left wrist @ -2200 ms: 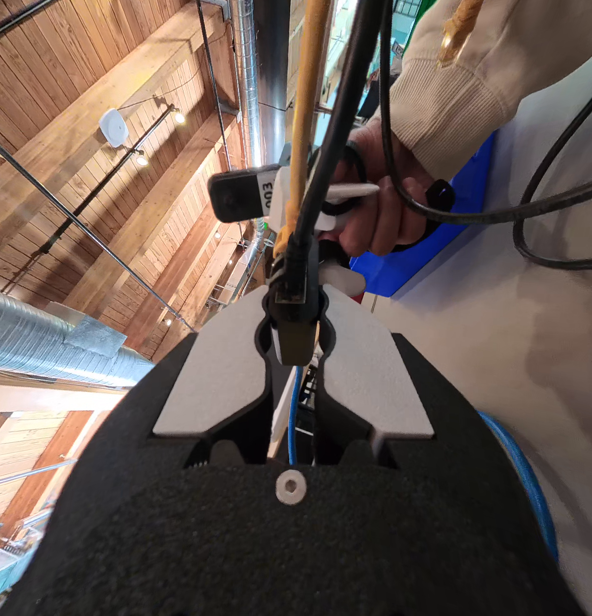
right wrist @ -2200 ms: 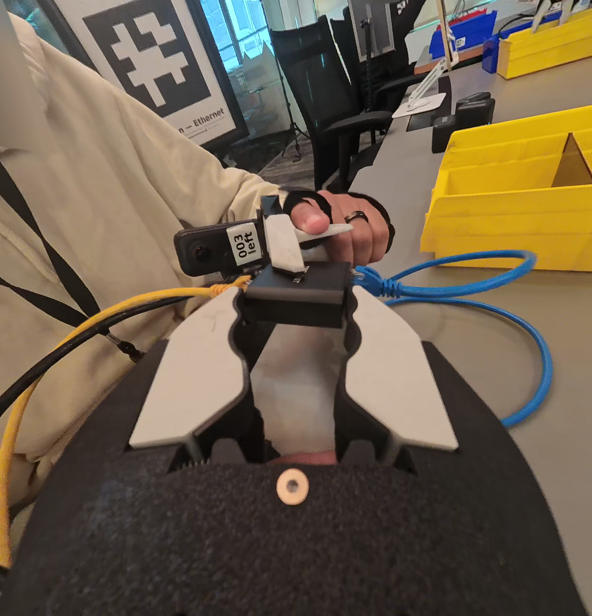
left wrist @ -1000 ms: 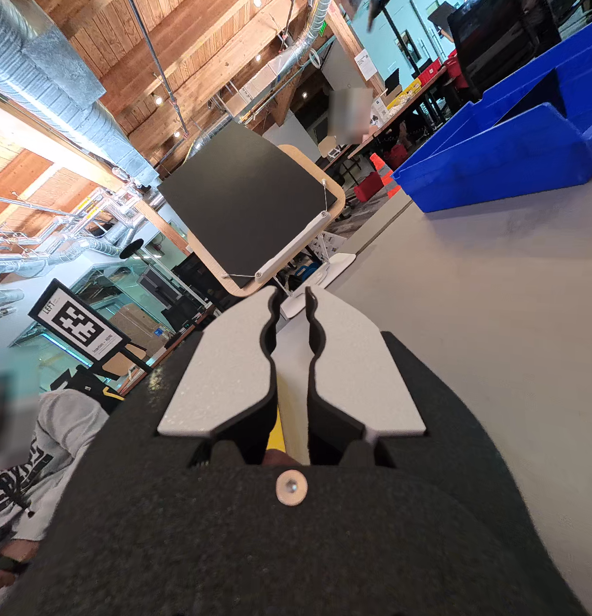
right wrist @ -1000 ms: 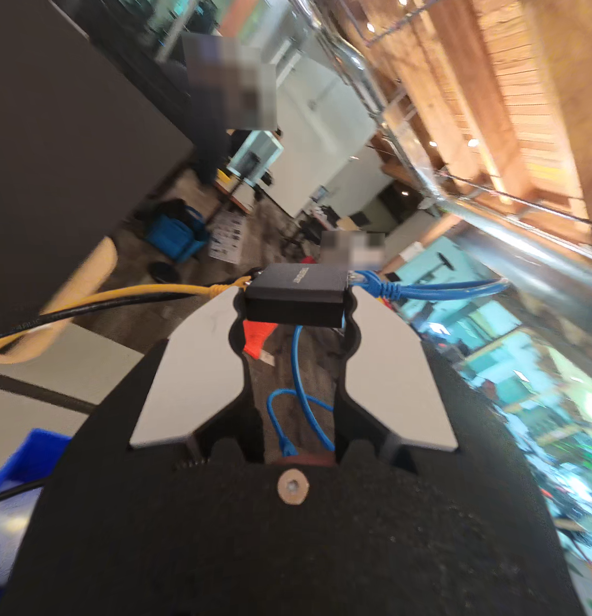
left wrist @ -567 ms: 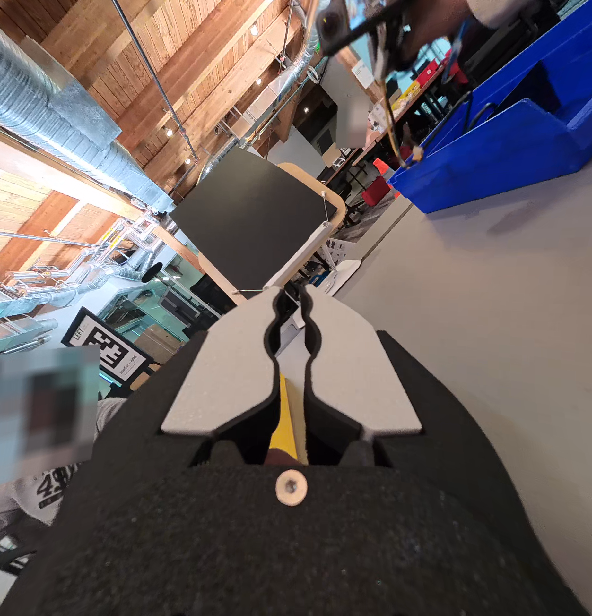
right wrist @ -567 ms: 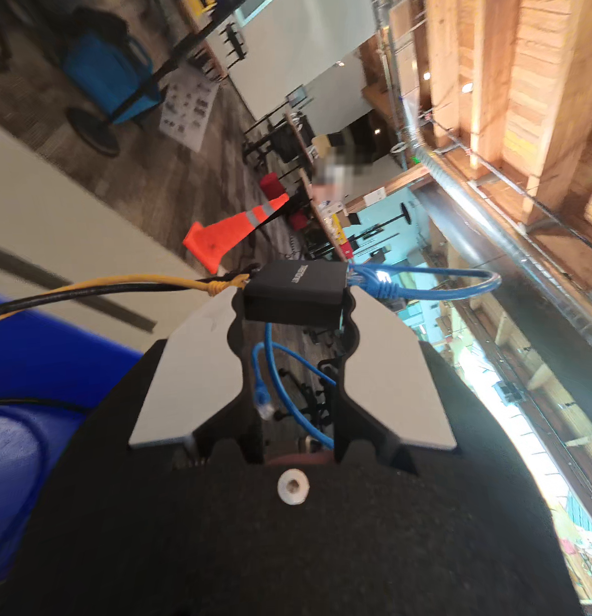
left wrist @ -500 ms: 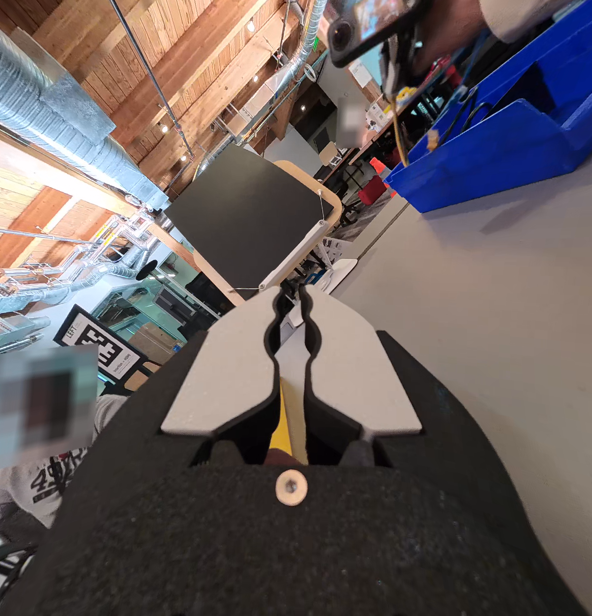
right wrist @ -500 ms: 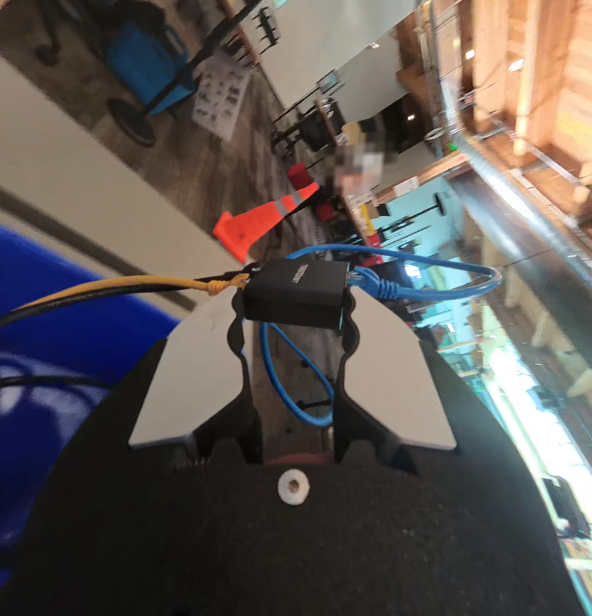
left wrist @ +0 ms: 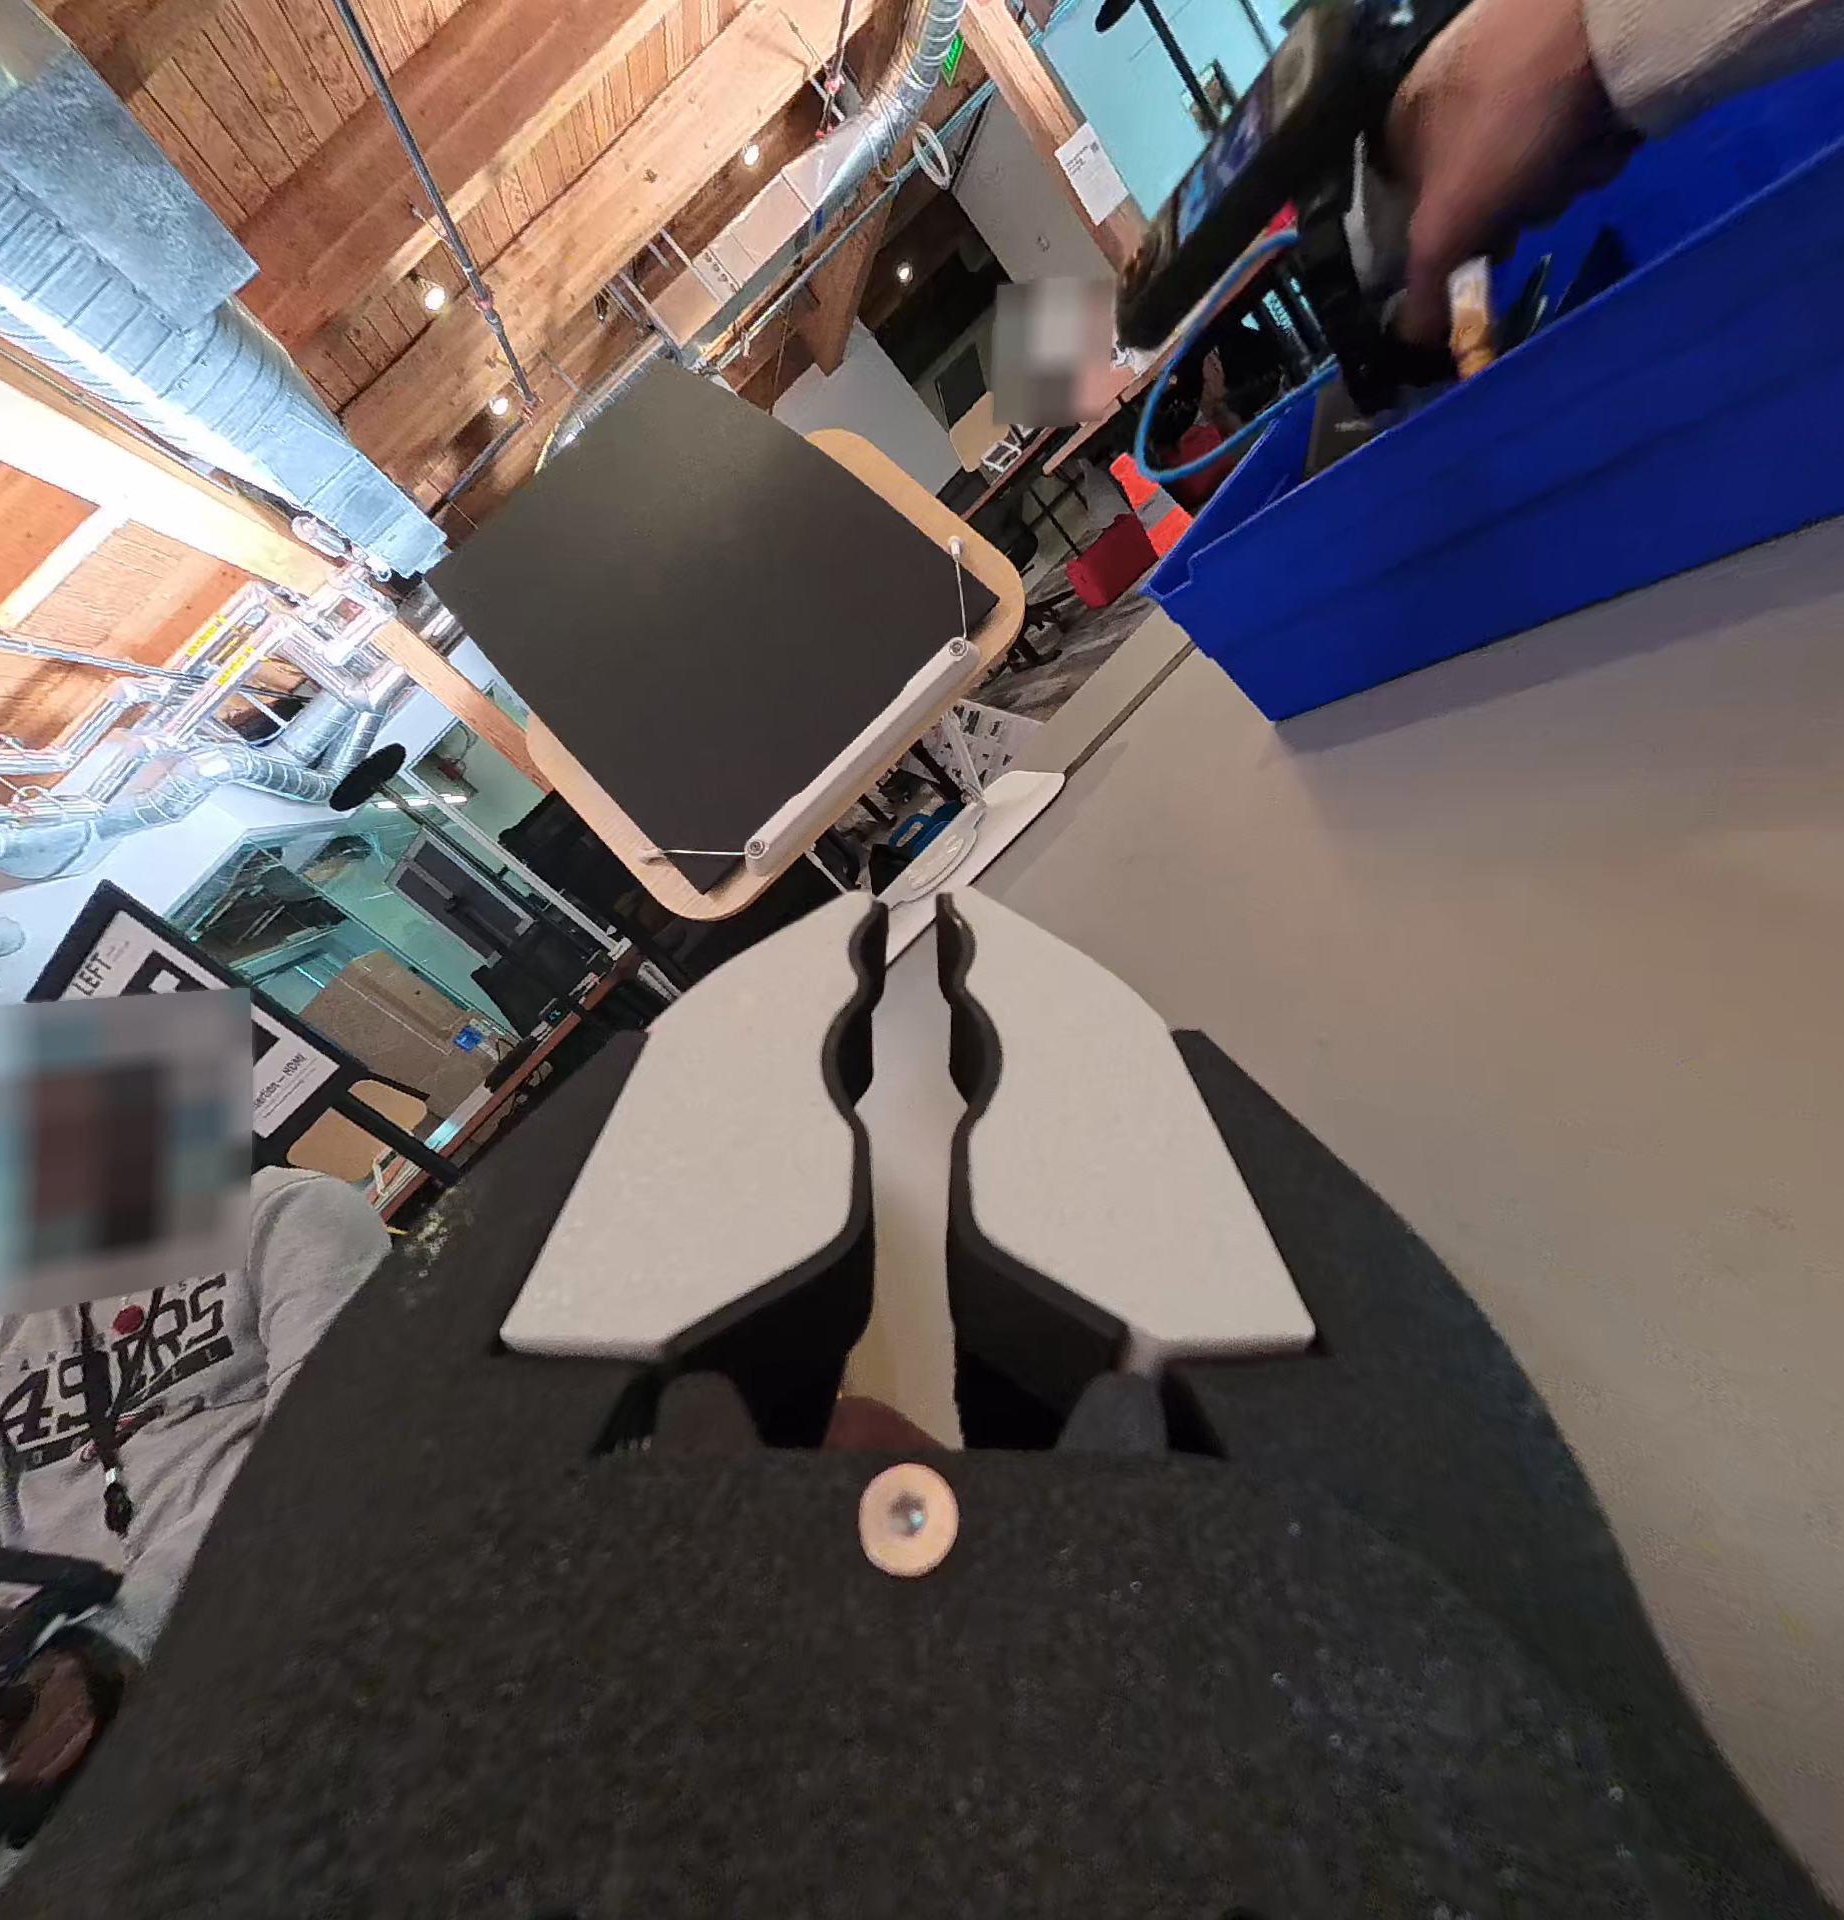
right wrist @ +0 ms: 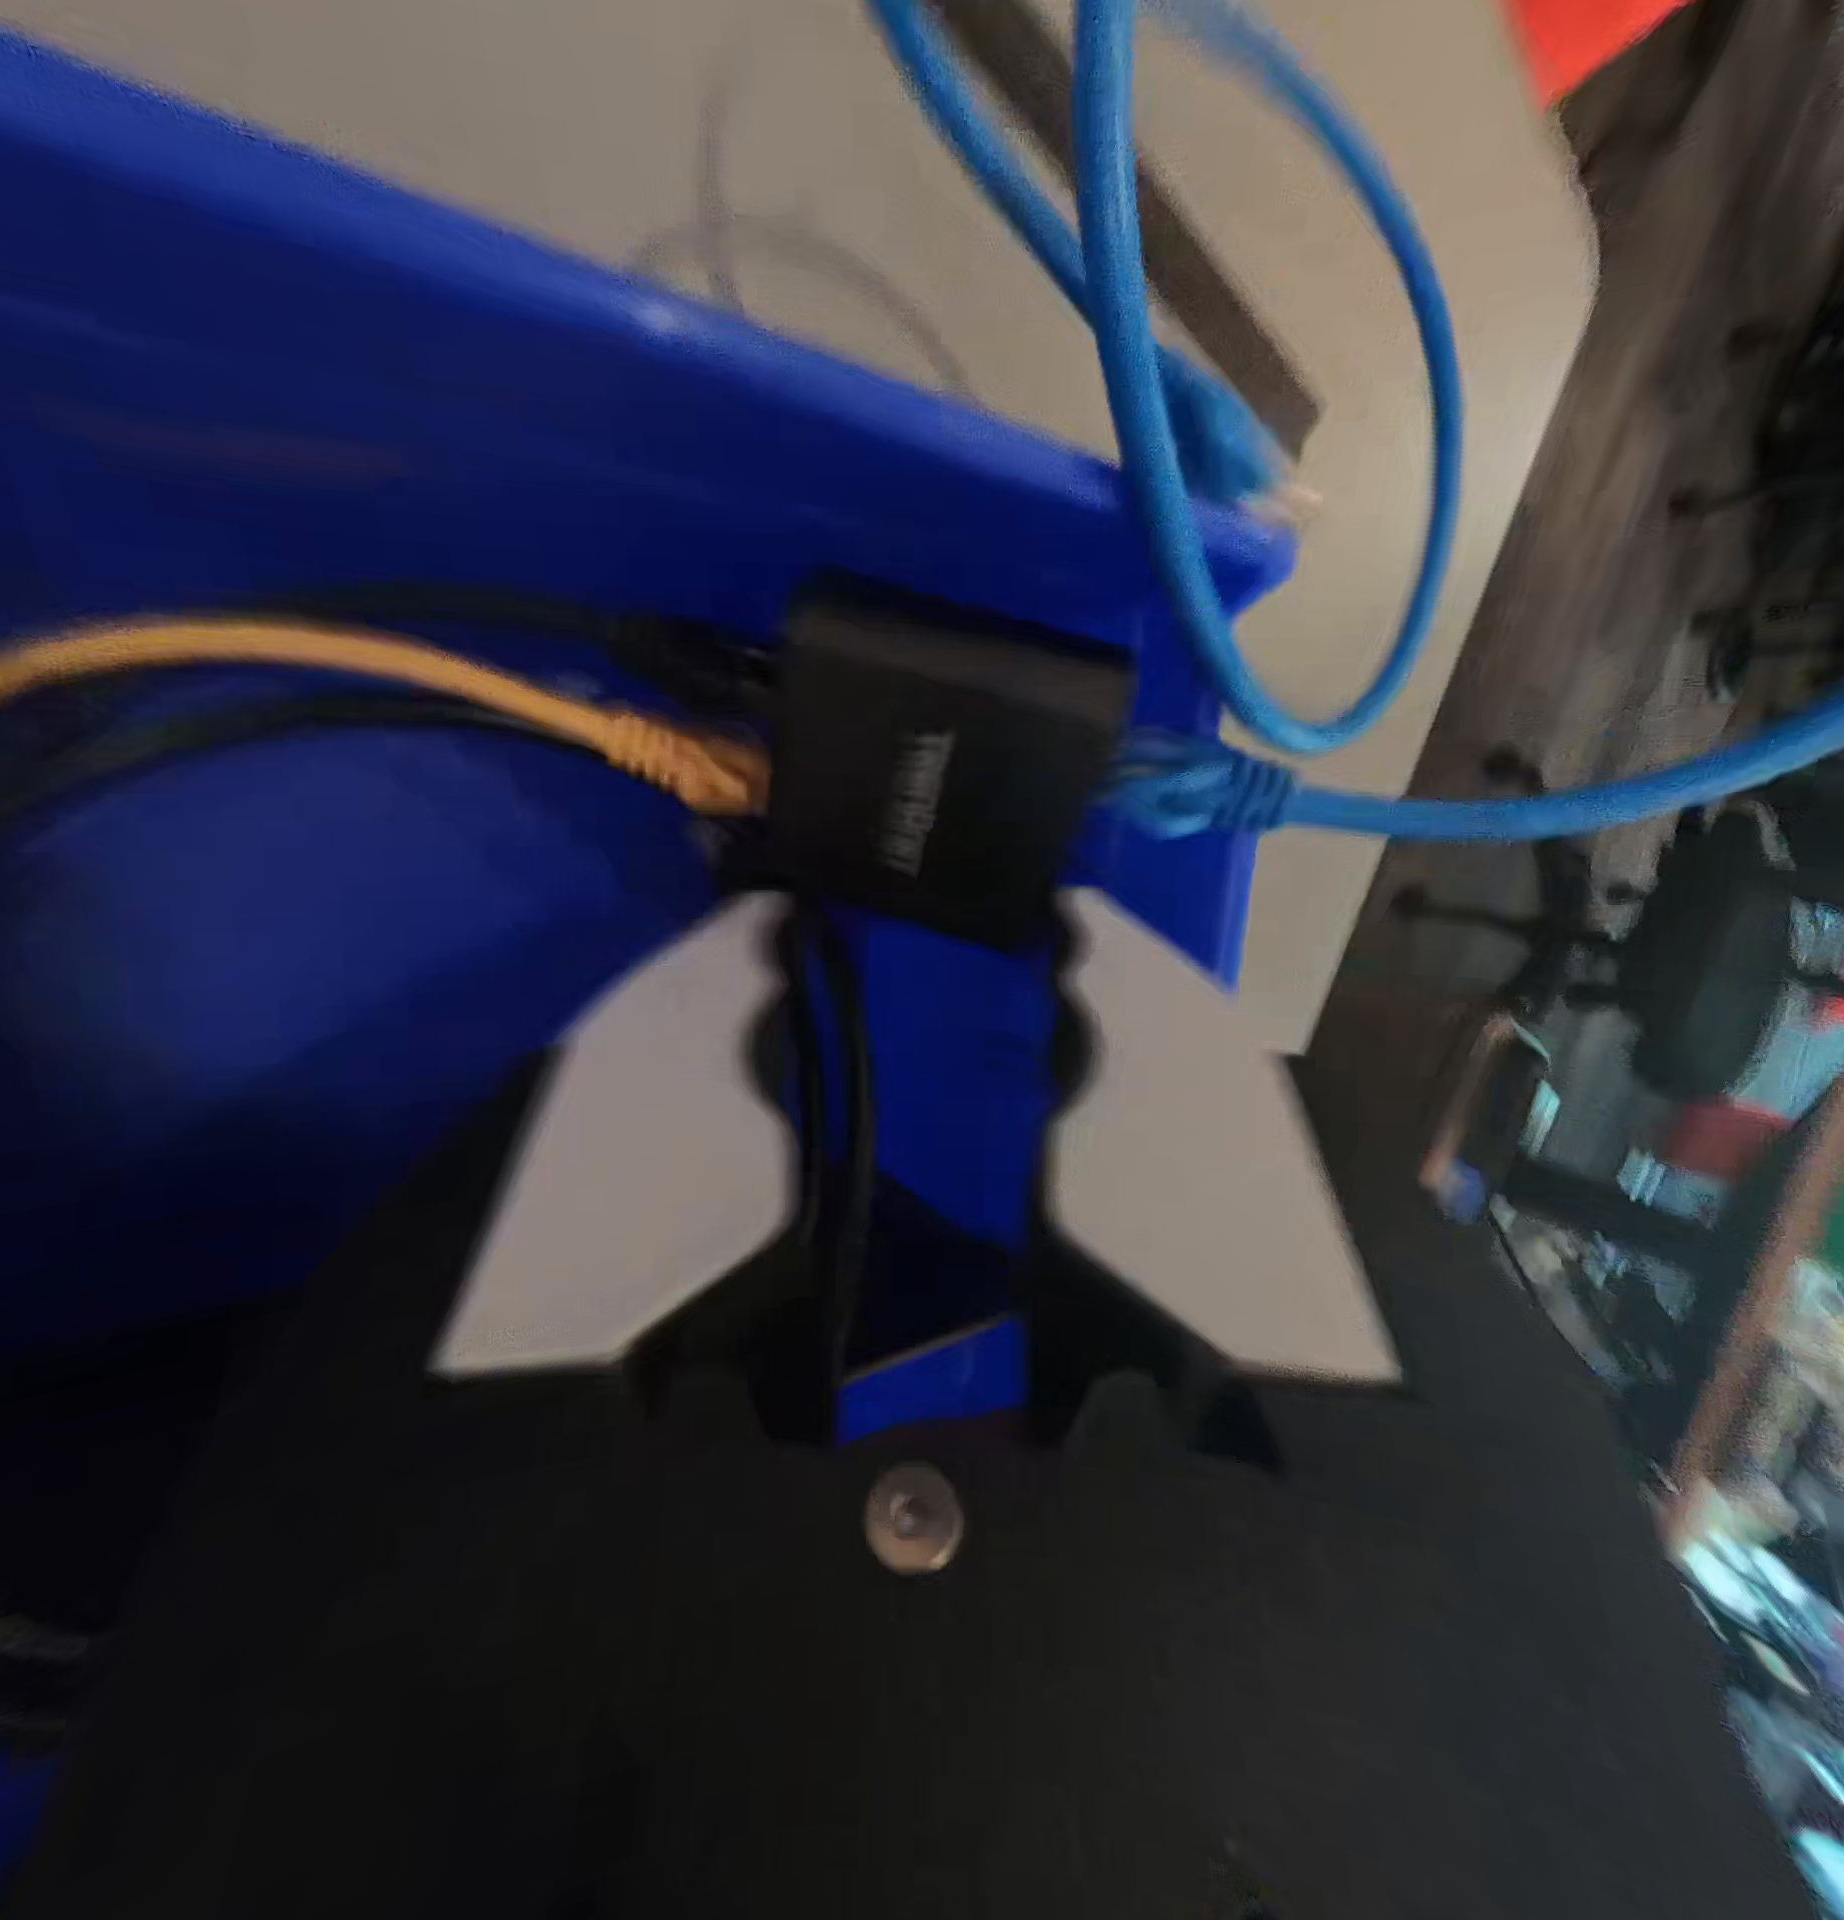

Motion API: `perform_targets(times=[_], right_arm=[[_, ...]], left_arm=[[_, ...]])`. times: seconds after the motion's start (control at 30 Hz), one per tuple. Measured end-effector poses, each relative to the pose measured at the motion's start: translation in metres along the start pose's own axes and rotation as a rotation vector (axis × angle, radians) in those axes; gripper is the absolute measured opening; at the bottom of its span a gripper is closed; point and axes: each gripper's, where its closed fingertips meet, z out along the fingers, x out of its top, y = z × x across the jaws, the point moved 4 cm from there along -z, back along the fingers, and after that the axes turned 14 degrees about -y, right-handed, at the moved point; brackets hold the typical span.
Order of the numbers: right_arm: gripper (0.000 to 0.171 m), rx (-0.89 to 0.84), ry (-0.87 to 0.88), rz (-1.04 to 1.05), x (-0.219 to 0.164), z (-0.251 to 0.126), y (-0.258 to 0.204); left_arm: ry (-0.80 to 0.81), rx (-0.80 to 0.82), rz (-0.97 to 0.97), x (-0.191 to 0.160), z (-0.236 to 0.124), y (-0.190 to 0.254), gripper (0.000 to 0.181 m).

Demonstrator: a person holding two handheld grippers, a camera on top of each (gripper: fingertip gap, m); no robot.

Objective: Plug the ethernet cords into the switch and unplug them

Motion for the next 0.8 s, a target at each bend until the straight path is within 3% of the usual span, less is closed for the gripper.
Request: perform_targets(times=[0.03,0.13,0.23,0.33,0.4,0.53,0.63,0.8], right_arm=[[0.018,-0.019,-0.064,-0.035,-0.003,0.006,0.003],[0.009,0.023,-0.058,0.000,0.000,0.015,0.003],[0.023,0.068,-0.019,0.009,-0.002,0.011,0.001],[0.035,0.074,0.076,0.045,-0.013,-0.018,0.014],[0.048,0.180,0.154,0.051,-0.023,-0.043,0.017],[0.046,0.293,0.347,0.121,-0.022,-0.071,0.065],[0.054,0.579,0.428,0.276,-0.002,-0.050,0.106],[0.081,1.084,0.282,0.559,0.010,0.012,0.128]], left_arm=[[0.001,-0.003,0.006,0.000,0.000,0.001,0.009],[0.011,0.001,0.014,0.000,-0.002,0.000,0.008],[0.010,0.003,0.010,0.000,-0.002,-0.002,0.009],[0.002,-0.002,0.003,-0.003,-0.001,-0.003,0.008],[-0.001,-0.006,-0.004,-0.004,-0.001,-0.004,0.008],[-0.005,-0.031,-0.018,-0.005,0.000,-0.003,0.009],[-0.002,-0.047,-0.014,-0.004,0.001,0.000,0.009],[-0.002,-0.056,0.012,-0.002,0.000,0.006,0.009]])
